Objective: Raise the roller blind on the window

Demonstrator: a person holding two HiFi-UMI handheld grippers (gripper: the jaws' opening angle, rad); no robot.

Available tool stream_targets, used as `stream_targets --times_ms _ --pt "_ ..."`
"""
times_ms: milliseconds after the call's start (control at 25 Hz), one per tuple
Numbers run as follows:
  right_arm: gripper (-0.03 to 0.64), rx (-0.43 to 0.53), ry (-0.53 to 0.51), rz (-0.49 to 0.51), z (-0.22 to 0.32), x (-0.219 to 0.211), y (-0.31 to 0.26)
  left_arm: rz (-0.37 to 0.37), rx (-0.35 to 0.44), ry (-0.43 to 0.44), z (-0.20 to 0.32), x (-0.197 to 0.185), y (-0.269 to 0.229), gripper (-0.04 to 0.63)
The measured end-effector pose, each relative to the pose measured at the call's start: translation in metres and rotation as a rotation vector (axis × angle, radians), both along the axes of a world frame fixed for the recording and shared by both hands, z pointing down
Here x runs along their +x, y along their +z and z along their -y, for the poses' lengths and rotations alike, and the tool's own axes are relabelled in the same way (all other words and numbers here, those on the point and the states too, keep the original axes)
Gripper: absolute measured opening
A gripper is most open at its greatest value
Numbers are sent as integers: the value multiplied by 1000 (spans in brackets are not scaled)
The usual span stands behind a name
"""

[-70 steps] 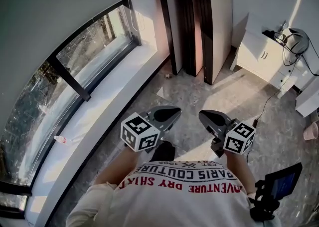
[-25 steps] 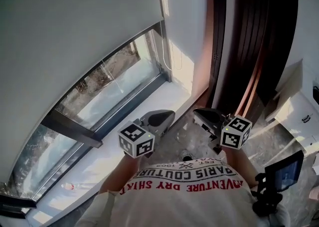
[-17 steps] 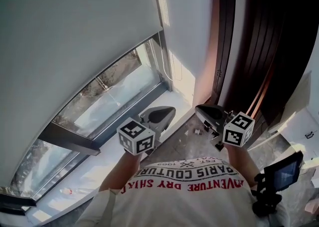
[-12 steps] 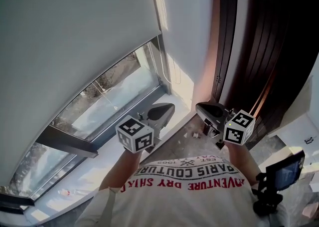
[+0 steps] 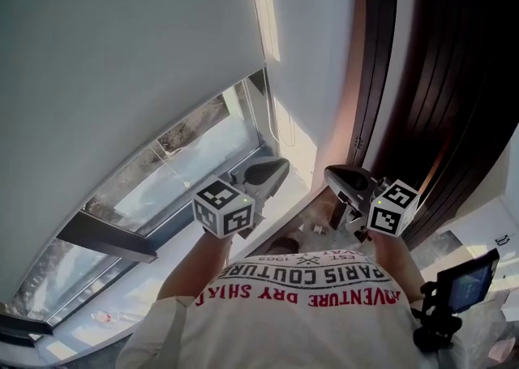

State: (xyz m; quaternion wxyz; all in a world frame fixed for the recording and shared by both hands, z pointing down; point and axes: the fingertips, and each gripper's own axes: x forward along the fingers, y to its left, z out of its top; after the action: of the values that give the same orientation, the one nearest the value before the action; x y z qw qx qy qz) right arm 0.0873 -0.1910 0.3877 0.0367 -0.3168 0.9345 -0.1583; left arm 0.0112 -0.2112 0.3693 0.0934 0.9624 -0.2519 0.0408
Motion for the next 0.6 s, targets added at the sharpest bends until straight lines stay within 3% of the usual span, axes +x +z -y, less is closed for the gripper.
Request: stream_targets --times_ms 200,600 --pt "2 3 22 -11 14 -1 -3 -3 54 -5 28 -4 -16 2" --pt "2 -33 65 3 88 9 18 13 93 -18 133 7 -14 25"
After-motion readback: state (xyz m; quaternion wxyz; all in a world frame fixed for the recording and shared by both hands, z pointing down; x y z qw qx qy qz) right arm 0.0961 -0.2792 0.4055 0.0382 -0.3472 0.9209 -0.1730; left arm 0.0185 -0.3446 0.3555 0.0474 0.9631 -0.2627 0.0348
